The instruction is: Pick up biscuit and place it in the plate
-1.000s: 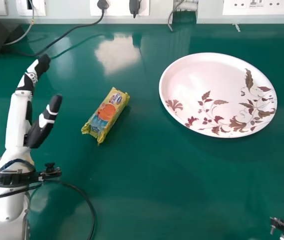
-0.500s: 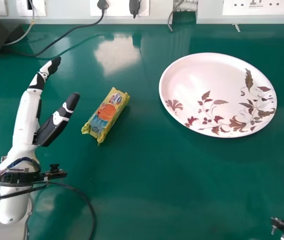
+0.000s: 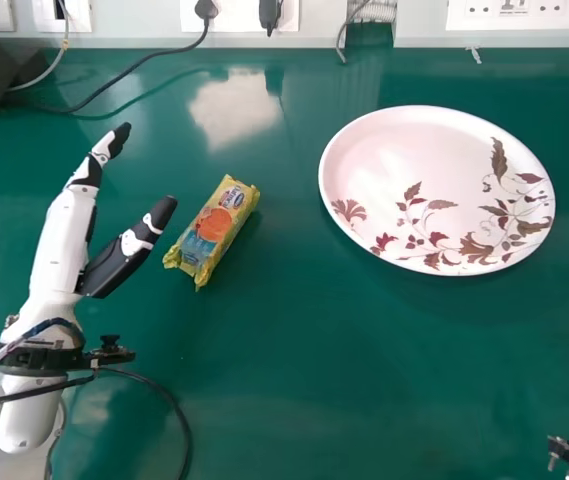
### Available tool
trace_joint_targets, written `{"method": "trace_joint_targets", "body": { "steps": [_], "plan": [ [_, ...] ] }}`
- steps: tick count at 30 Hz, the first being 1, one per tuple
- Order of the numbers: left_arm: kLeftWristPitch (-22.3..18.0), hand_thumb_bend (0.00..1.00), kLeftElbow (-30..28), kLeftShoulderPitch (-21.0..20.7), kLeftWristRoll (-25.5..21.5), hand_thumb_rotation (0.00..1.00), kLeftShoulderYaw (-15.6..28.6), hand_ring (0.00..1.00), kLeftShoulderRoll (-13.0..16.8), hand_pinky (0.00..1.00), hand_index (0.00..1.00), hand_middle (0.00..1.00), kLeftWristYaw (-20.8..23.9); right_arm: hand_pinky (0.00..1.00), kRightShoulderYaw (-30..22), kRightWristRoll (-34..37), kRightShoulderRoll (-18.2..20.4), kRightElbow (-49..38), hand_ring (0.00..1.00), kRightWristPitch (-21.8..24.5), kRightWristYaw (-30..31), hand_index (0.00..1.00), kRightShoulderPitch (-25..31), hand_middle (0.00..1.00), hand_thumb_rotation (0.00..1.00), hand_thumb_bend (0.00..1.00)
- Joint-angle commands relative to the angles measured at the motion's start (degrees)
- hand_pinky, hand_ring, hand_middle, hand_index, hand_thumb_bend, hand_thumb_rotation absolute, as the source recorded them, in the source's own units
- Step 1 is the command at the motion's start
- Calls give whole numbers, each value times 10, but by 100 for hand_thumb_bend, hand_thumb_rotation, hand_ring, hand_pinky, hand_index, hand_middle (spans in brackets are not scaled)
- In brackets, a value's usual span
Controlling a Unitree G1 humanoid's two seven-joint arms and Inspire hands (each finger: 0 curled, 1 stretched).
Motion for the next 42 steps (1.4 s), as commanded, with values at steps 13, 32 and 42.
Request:
{"method": "trace_joint_targets", "body": {
  "steps": [13, 32, 42],
  "plan": [
    [154, 100, -112, 20, 51, 66, -47, 95, -7, 100, 100, 98, -42, 100, -9, 1, 13, -2, 100, 7, -3, 100, -4, 100, 57, 100],
    [248, 100, -153, 25, 125, 68, -75, 95, 18, 100, 100, 99, -81, 96, -1, -5, 19, -16, 100, 9, -10, 100, 6, 100, 62, 100],
    [286, 100, -149, 12, 157, 67, -95, 96, 31, 100, 100, 99, -104, 97, 2, -13, 21, -15, 100, 5, -14, 100, 4, 100, 64, 100]
  ]
}}
